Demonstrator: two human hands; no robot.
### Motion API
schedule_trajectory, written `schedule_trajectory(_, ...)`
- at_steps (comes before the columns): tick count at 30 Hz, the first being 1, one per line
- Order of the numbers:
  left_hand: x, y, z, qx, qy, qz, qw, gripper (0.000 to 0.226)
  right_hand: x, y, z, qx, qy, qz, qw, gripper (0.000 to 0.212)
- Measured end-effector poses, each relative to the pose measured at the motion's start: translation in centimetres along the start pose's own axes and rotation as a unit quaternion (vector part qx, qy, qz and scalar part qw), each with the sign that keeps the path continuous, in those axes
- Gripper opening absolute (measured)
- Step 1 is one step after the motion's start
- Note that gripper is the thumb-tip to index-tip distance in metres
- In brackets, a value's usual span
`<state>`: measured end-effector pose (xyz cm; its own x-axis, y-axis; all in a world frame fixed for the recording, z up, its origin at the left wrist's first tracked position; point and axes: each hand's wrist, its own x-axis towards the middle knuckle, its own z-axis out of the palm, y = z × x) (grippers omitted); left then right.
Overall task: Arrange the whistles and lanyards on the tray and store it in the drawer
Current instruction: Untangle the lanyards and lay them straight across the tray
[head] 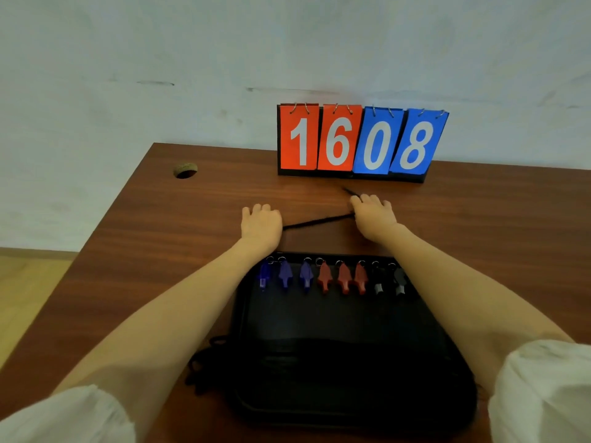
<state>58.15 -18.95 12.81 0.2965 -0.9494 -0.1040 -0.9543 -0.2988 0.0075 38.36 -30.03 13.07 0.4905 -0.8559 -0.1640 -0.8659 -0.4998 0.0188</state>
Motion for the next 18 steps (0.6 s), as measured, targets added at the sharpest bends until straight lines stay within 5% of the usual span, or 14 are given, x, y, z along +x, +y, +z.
schedule_trajectory(6, -2.9, -0.6, -1.3, -0.004, 0.019, -0.005, 1.000, 0.028, -4.1, 2.6, -0.7, -0.059, -0.032, 0.022, 0.998, 0.039)
schedule_trajectory(18, -9.1, 0.2, -7.7, -0.211, 0.226, -0.029, 0.951, 0.011, -12.0, 5.2, -7.6, 0.018, 0.252, -0.017, 0.967, 0.019)
